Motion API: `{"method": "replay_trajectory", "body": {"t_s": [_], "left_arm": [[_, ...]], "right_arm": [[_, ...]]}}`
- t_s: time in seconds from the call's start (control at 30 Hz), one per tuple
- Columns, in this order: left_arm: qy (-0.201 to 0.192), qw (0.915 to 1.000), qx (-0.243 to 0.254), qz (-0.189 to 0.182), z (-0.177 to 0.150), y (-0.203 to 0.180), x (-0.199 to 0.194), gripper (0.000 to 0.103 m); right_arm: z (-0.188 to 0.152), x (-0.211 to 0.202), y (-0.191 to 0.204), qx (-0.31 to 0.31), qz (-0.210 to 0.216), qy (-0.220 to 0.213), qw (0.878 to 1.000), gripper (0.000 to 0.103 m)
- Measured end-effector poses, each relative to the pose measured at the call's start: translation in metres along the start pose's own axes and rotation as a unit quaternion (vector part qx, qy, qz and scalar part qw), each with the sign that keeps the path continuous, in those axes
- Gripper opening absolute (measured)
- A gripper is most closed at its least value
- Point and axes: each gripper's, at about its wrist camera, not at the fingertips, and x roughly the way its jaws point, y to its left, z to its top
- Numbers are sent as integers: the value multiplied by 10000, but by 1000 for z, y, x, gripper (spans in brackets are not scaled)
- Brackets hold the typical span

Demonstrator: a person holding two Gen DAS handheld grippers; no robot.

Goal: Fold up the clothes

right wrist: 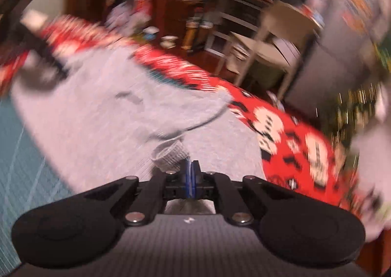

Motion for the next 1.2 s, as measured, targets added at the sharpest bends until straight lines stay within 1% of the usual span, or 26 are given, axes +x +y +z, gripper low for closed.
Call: {"method": "replay_trajectory", "body": {"t_s": [0.07, 0.13, 0.2, 0.23, 0.27, 0.43, 0.6, 0.63, 0.67, 0.7, 0.73, 0.77, 0.8, 0.9, 1.03, 1.1, 1.2], "left_arm": [[-30, 9999, -153, -8, 1, 2, -1, 38], [-42, 9999, -140, 43, 2, 2, -1, 38], [-57, 9999, -141, 69, 3, 2, -3, 38], [-65, 9998, -146, 75, 3, 2, -4, 38], [-73, 9998, -150, 81, 3, 2, -5, 38], [-75, 9997, -205, 129, 6, 3, -4, 38], [-71, 9996, -167, 209, 9, -1, 1, 38], [-68, 9996, -111, 258, 9, -3, 2, 36], [-71, 9994, -28, 335, 9, -7, 3, 32], [-73, 9991, 57, 411, 8, -10, 4, 17], [-68, 9987, 151, 476, 7, -13, 4, 9], [-61, 9983, 250, 514, 6, -16, 4, 9], [-76, 9979, 346, 544, 4, -20, 2, 6], [-259, 9956, 598, 669, -2, -29, -10, 5], [-727, 9915, 712, 808, -9, -35, -41, 5], [-978, 9892, 688, 851, -10, -36, -58, 5], [-1360, 9853, 634, 813, -7, -38, -85, 5]], "right_arm": [[0, 6, -16, 478, -144, 36, 9987, 2], [-1, 14, -28, 877, -202, 76, 9959, 3], [-3, 20, -34, 1067, -267, 101, 9939, 13], [-4, 23, -37, 1142, -300, 112, 9929, 22], [-5, 24, -37, 1143, -328, 69, 9929, 28], [-6, 32, -39, 1153, -295, 148, 9928, 29], [-3, 42, -47, 1533, -292, 197, 9875, 31], [-2, 43, -47, 1569, -291, 183, 9870, 31], [-1, 44, -46, 1569, -260, 179, 9871, 30], [-1, 46, -45, 1553, -224, 195, 9874, 28], [-1, 47, -44, 1525, -189, 225, 9879, 22], [0, 48, -42, 1491, -153, 260, 9884, 12], [0, 48, -39, 1455, -157, 283, 9888, 7], [0, 37, -34, 1342, -304, 195, 9903, 1], [2, 9, -35, 1353, -450, -146, 9897, 1], [4, -5, -36, 1383, -501, -308, 9886, 1], [9, -25, -38, 1448, -539, -562, 9864, 1]]}}
